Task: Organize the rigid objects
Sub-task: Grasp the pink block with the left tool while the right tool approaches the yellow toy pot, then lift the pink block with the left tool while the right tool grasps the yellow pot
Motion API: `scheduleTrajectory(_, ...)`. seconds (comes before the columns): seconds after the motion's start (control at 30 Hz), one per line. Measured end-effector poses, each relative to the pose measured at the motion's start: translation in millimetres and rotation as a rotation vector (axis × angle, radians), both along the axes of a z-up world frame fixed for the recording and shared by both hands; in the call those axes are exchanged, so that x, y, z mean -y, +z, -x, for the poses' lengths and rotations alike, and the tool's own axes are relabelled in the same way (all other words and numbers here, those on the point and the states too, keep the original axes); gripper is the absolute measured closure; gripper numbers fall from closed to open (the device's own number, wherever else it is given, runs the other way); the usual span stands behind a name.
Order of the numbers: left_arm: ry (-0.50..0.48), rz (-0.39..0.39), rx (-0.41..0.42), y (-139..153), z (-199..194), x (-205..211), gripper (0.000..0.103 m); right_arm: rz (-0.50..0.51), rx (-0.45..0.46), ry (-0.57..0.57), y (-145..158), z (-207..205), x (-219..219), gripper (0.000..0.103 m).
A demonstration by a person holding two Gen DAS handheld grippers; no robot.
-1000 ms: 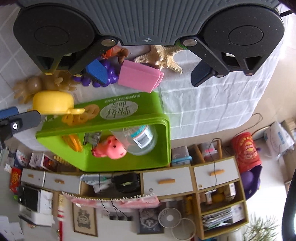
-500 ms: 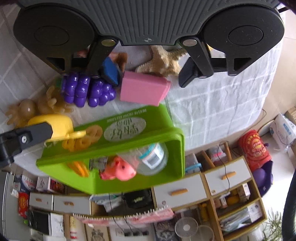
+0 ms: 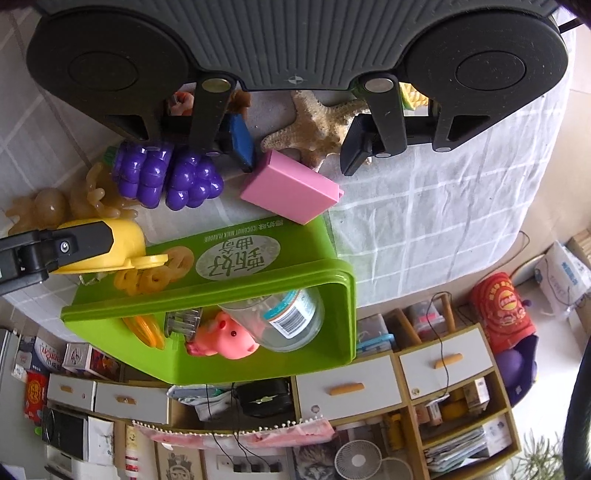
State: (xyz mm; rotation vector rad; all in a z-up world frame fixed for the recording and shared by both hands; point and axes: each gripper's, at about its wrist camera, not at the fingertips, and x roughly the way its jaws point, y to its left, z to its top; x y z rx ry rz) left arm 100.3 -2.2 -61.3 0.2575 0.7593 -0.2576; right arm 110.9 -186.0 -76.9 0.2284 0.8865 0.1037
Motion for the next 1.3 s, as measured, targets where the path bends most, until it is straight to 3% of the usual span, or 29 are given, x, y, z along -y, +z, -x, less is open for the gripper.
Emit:
scheduleTrajectory(0.13,0.007,0.022,-0.006,0.8,-1.1,-2.0,0.047,-0.011,0.000,-0.003,0.2,0.4,1.2,0.051)
scheduleTrajectory(0.43,0.078,0.156,-0.063,6.0,-12.9,-6.2,0.032,-0.038,0.005,-0.025,4.6,0.6,8.9,0.051)
scheduleTrajectory(0.8,0.245,0.117,-0.140,1.4,-42.9,18.3,0.037,-0.066,0.008,-0.043,7.5,-0.8,16.6,0.052)
scheduleTrajectory(0.97,0.225,0.117,-0.147,5.4,-38.9,16.3,0.037,-0.093,0.009,-0.051,6.9,-4.0,19.6,0.052)
scheduleTrajectory(1.3,0.217,0.209,-0.170,27.5,-26.4,0.6,0.038,-0.176,-0.001,-0.107,21.9,-0.2,32.7,0.053)
